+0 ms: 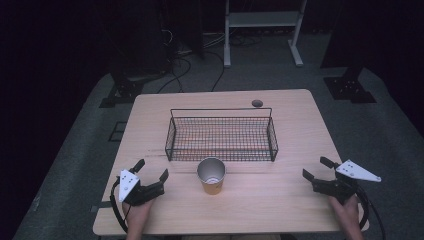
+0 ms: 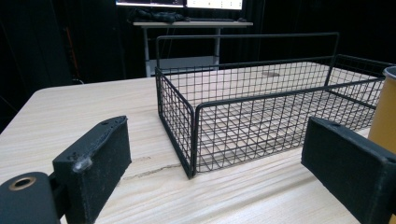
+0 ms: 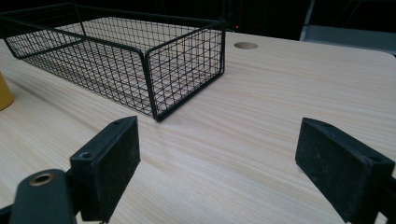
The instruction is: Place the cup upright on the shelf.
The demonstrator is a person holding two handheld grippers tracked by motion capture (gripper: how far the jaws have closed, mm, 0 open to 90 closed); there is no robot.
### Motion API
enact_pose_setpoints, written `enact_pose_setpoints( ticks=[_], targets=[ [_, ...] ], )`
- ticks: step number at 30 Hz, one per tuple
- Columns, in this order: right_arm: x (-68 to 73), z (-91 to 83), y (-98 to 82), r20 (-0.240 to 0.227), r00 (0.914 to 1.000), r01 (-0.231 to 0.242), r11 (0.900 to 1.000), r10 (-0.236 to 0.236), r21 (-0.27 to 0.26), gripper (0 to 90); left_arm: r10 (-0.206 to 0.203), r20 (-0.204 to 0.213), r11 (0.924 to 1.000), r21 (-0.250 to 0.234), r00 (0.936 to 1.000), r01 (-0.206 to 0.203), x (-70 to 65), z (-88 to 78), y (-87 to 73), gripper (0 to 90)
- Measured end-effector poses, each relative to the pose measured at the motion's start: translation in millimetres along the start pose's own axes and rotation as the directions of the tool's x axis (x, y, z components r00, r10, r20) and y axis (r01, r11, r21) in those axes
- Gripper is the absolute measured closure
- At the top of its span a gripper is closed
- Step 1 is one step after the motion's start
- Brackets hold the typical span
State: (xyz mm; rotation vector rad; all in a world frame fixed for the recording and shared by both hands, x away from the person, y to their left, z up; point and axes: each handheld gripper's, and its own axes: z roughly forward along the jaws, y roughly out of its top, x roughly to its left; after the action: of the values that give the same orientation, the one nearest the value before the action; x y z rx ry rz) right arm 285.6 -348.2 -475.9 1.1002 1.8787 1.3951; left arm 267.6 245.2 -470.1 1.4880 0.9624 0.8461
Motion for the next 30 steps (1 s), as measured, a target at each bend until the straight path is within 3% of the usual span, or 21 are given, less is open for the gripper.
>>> enact_pose_setpoints(
  ticks=[14, 30],
  targets=[
    [1.9, 1.1, 0.0, 0.004, 0.9999, 0.013, 1.0, -0.013, 0.013, 12.8, 0.01, 0.06, 0.9999, -0.01, 0.9981, -0.01, -4.8, -2.1, 0.9, 7.2],
    [1.7, 1.2, 0.1, 0.002, 0.9999, 0.012, 1.0, -0.012, 0.013, 12.8, 0.032, 0.142, 0.9991, -0.03, 0.9894, -0.028, -14.7, -0.9, 3.0, 2.9]
  ],
)
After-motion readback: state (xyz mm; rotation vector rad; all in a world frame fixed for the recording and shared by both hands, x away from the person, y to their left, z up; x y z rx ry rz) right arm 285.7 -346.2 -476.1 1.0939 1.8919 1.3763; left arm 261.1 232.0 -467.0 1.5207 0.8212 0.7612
